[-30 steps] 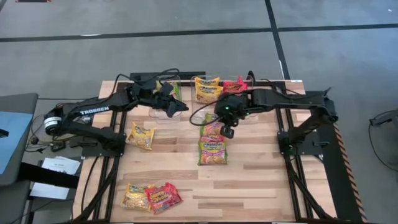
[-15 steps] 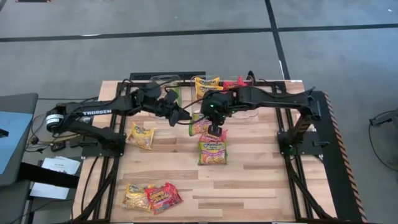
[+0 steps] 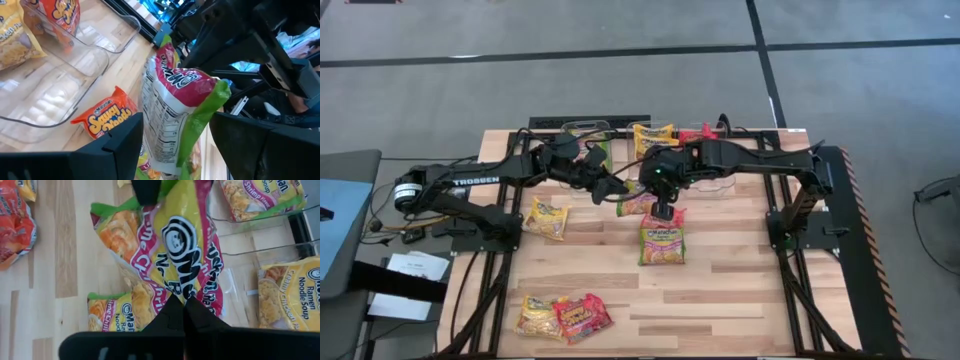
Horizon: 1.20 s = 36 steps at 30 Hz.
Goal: Sort Maruchan noodles
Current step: Put the green noodle pack into the left transparent bin
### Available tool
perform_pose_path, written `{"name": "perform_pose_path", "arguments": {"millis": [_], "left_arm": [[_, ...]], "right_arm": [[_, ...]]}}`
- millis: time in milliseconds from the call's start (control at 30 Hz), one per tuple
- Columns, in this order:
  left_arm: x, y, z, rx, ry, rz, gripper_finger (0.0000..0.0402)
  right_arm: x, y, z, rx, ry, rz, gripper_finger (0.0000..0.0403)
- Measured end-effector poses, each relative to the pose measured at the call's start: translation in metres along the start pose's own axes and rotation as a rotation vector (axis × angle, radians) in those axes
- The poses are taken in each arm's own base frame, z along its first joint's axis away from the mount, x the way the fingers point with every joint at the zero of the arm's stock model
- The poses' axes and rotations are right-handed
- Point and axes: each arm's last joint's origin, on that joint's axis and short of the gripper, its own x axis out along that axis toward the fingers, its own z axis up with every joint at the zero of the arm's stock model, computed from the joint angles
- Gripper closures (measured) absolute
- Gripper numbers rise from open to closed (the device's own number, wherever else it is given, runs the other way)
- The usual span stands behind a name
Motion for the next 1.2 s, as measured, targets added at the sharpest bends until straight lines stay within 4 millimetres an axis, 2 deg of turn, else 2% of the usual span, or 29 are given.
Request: {"name": "perform_pose_path", "arguments": {"millis": [367,633,767,1033,1200], "left_arm": [[0.001,-0.002,-0.002,0.015,0.019,-0.02,0.0187],[0.001,-0.001,-0.002,0.043,0.007,-0.002,0.0191],[0.0,-0.001,-0.001,0.059,0.007,-0.003,0.0222],[0.0,-0.001,-0.001,0.084,-0.002,0.015,0.0314],[0.0,-0.001,-0.001,0.085,-0.007,0.017,0.0328]], "right_arm": [[-0.007,0.0,0.011,0.015,-0.091,0.003,0.0402],[-0.007,0.0,0.009,0.006,-0.067,0.003,0.0402],[-0.005,0.0,0.009,-0.004,-0.067,0.006,0.0402],[-0.004,-0.001,0.009,-0.004,-0.063,0.008,0.0402],[-0.004,-0.001,0.008,-0.004,-0.06,0.007,0.0401]]}}
